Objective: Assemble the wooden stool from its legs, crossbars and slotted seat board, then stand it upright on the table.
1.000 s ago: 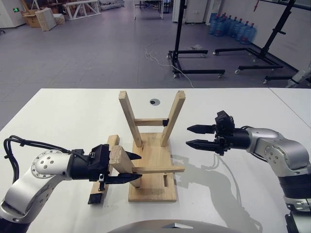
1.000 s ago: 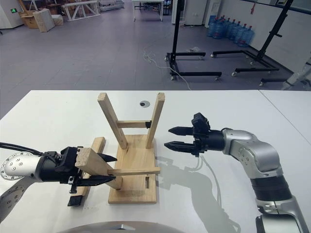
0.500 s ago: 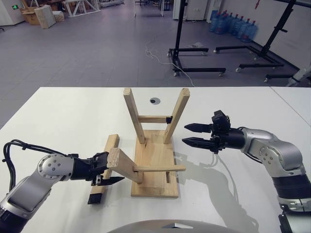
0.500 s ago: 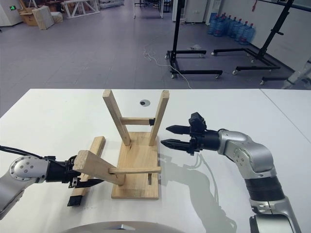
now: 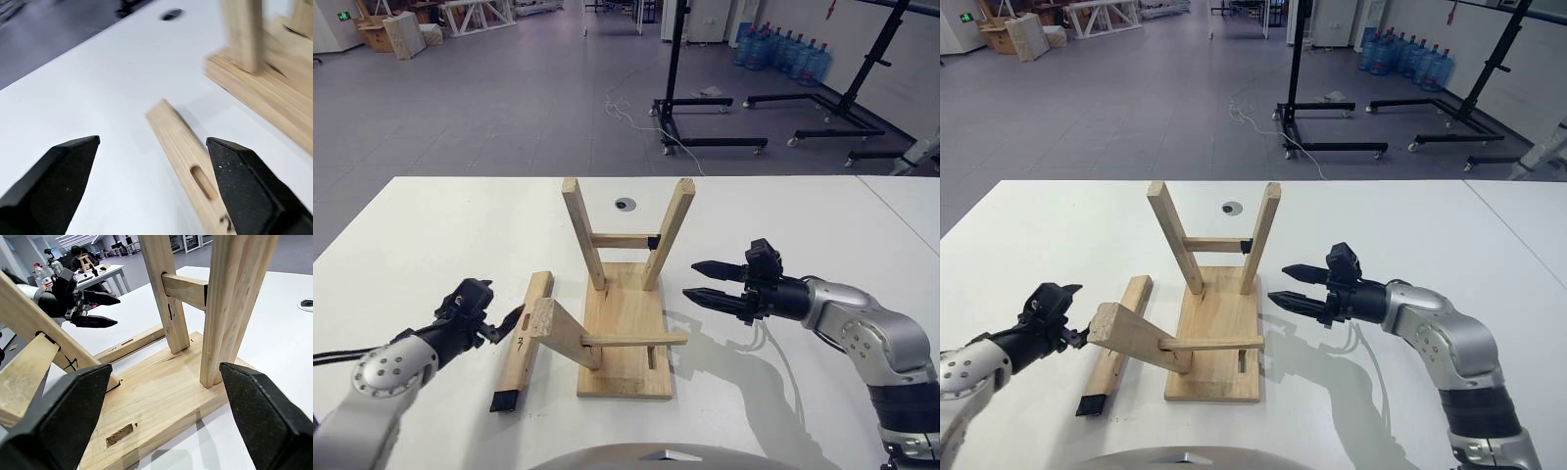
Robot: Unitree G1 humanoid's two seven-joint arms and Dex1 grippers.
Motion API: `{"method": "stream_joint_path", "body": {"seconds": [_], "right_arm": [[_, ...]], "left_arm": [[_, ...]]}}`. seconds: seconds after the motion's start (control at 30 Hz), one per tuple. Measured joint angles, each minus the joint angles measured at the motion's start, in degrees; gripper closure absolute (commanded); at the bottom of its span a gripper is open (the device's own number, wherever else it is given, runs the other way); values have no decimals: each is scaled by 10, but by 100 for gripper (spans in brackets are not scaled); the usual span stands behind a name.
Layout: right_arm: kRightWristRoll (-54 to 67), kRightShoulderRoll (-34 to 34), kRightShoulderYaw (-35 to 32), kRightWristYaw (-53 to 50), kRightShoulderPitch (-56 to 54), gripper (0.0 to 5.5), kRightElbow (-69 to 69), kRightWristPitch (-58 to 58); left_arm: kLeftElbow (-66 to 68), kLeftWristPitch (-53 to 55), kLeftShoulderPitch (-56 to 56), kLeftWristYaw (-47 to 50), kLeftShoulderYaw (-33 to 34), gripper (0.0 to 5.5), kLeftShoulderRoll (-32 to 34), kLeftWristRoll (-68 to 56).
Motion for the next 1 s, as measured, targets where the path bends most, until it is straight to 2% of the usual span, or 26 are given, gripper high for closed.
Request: {"method": "stream_joint_path", "body": {"seconds": [0.07,0.2,0.33,0.6,0.8,1.0], "right_arm": [[0,5,0,-9,8,145,-5,0],[2,15,1,-26,27,145,-25,1],[2,28,3,-43,47,145,-43,1],[19,37,-1,-69,65,145,-62,0],[23,40,-2,-80,80,145,-71,0],[23,40,-6,-83,86,145,-72,-6]], "left_arm": [[-8,33,-9,45,-15,121,-53,0],[2,71,-23,87,-45,121,-99,4],[56,77,-19,92,-44,121,-97,13],[56,62,28,68,-82,121,-97,10],[57,57,30,66,-82,121,-89,13],[53,52,59,69,-53,215,-100,8]]}}
